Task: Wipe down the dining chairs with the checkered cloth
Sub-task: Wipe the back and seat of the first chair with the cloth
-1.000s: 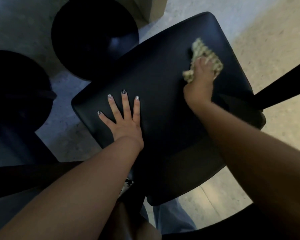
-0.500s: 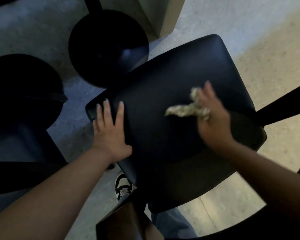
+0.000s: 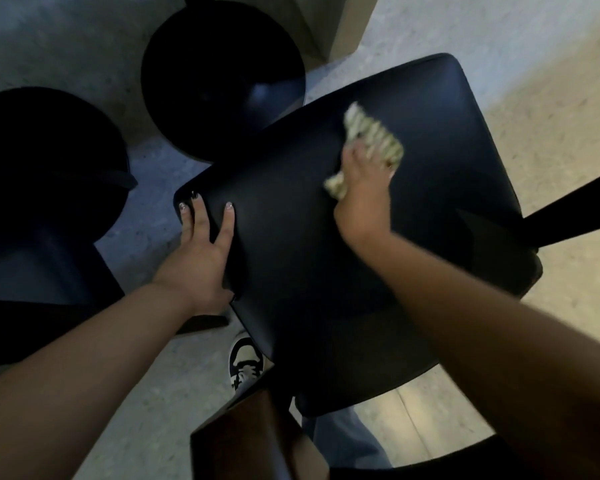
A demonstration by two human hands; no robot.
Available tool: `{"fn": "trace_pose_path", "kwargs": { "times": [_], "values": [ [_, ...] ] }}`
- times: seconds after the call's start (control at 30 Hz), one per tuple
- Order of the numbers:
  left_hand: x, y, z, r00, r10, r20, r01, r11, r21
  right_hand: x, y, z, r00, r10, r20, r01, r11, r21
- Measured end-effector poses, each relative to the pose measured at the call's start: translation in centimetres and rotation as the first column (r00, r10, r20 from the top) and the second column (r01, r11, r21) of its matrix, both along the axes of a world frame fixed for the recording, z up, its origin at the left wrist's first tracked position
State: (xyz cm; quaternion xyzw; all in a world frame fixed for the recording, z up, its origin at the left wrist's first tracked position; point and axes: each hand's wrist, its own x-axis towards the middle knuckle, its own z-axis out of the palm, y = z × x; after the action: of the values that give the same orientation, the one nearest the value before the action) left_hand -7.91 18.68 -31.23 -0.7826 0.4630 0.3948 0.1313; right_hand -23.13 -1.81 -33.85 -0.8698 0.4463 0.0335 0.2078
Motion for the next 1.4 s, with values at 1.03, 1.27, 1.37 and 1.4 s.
{"fn": "trace_pose_path", "kwargs": {
  "times": [1.03,1.27,1.37,1.4],
  "values": [
    [1.1,-0.8,2.7,0.982,0.151,-0.111,-0.150,0.988,0.025,-1.5,11.3,3.8,0.996,-0.012,0.087,-0.038,0.833,0.552],
    [0.2,1.3,11.0,0.832,0.416,-0.367,-0.483,0.869,-0.110,-3.8,9.7,14.8,0.844,-0.536,-0.020,0.327,0.485,0.811],
    [-0.7,2.2,16.0,0.796,0.441,-0.415,-0.535,0.832,-0.143,-5.2,9.4,20.7,0.882,-0.469,0.044,0.270,0.580,0.769],
    [-1.3,2.4,17.6,0.782,0.448,-0.434,-0.553,0.819,-0.152,-5.6,9.3,22.8,0.912,-0.406,0.056,0.239,0.637,0.733]
  ]
}}
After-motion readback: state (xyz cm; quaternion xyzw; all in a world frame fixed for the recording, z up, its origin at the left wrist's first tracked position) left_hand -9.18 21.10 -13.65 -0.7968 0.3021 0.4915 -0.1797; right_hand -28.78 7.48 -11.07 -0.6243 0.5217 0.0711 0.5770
